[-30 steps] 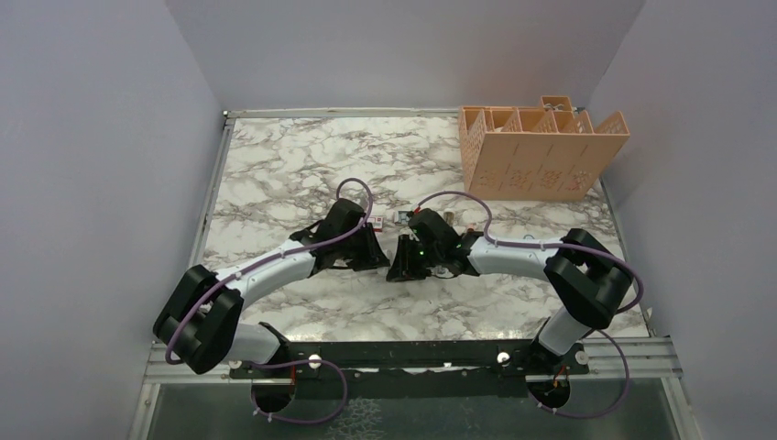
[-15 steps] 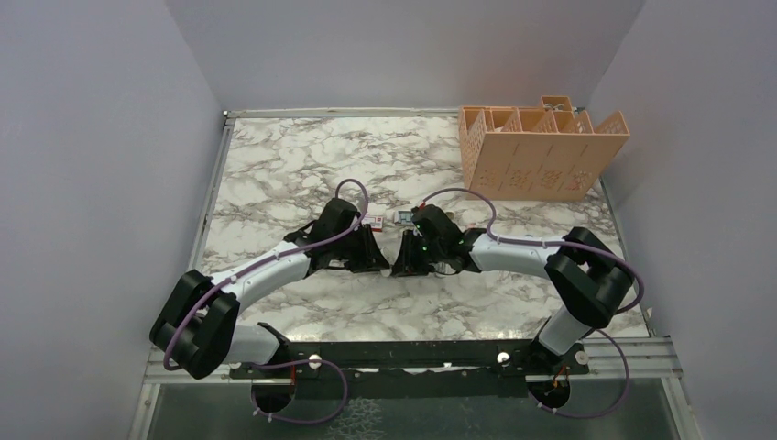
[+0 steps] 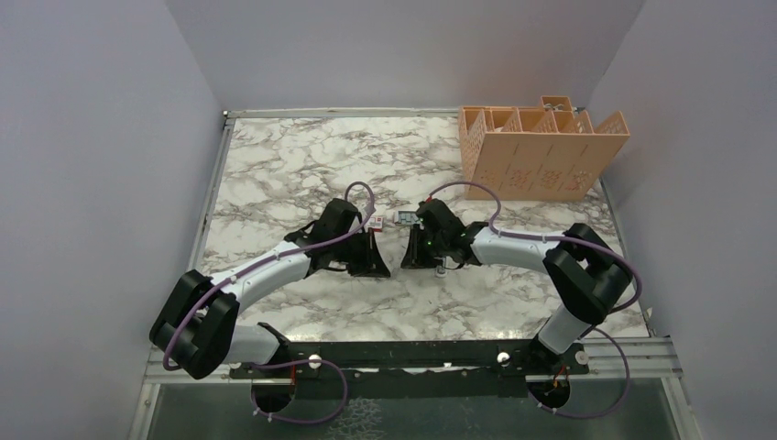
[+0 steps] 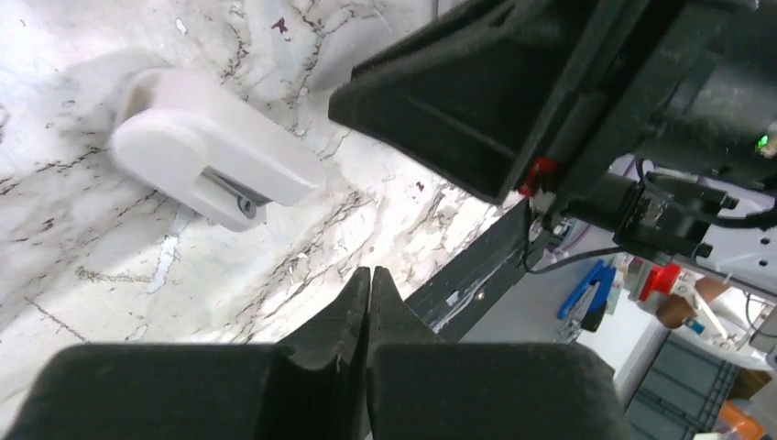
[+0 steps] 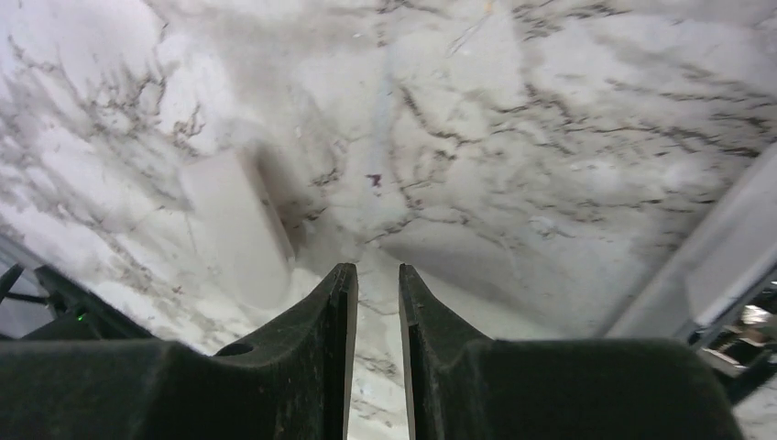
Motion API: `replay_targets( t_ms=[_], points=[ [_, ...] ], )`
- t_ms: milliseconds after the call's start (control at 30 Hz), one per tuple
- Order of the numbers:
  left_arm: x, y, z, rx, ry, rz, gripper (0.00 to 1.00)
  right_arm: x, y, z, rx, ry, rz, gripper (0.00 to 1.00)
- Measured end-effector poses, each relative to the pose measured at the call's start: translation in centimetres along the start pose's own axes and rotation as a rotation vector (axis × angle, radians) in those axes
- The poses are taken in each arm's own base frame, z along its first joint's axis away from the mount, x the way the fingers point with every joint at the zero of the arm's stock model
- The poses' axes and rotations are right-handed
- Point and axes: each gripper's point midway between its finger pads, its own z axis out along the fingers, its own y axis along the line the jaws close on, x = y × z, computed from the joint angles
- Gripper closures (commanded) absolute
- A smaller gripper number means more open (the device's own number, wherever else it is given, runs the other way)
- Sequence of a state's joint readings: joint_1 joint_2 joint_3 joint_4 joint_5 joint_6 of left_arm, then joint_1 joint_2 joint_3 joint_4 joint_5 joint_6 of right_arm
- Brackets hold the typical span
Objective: Load the staples into the stapler
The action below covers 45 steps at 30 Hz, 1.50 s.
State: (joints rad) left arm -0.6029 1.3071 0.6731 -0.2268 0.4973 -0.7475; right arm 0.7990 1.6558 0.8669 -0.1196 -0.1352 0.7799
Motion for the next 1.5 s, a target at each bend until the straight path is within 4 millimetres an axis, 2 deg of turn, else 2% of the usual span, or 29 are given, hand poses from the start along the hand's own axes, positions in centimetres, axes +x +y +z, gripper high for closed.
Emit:
replay_targets(
  t_ms=[100, 233, 367, 467, 500, 700, 933, 1133, 1200, 1333, 1433, 1500],
  points=[
    [0.2, -0.2, -0.1, 0.011, 0.014, 0.01, 1.0, -0.4, -0.7, 0.1, 0.024, -0.007, -0.005, 0.71],
    [0.1, -0.3, -0.2, 0.007, 0.015, 0.022, 1.0, -0.6, -0.6, 0.0, 0.017, -0.013, -0.038, 0.69],
    [-0.4, 0.5, -0.2, -0.047, -0.01, 0.017, 0.8, -0.5, -0.3, -0.2, -0.009, -0.001, -0.081, 0.6],
    [-1.1, 2.1, -0.4, -0.14, -0.06, 0.005, 0.61, -0.3, 0.7, -0.6, -0.064, 0.014, -0.124, 0.52],
    [-1.4, 2.6, -0.6, -0.168, -0.08, 0.002, 0.58, -0.2, 1.0, -0.7, -0.082, 0.019, -0.14, 0.49],
    [-3.6, 4.5, -2.6, -0.295, -0.246, -0.03, 0.52, 1.1, 2.5, -0.9, -0.143, 0.054, -0.279, 0.41],
    [-2.9, 8.2, -3.5, -0.423, -0.31, -0.104, 0.48, 0.2, 7.2, -0.5, -0.203, 0.027, -0.435, 0.41],
    [-2.3, 9.6, -3.6, -0.465, -0.322, -0.131, 0.48, 0.5, 7.2, 1.2, -0.149, 0.053, -0.49, 0.47],
    [-2.2, 9.7, -3.6, -0.468, -0.322, -0.133, 0.48, 0.7, 6.8, 1.8, -0.118, 0.065, -0.501, 0.54],
    [-1.9, 10.1, -3.5, -0.47, -0.32, -0.137, 0.48, 1.7, 5.9, 2.3, -0.069, 0.093, -0.515, 0.75],
    [-1.6, 10.4, -3.3, -0.469, -0.318, -0.138, 0.46, 1.6, 5.7, 2.4, -0.048, 0.087, -0.501, 0.79],
    [-1.4, 10.5, -3.1, -0.463, -0.314, -0.138, 0.41, 1.5, 5.6, 2.4, -0.034, 0.079, -0.477, 0.79]
  ],
)
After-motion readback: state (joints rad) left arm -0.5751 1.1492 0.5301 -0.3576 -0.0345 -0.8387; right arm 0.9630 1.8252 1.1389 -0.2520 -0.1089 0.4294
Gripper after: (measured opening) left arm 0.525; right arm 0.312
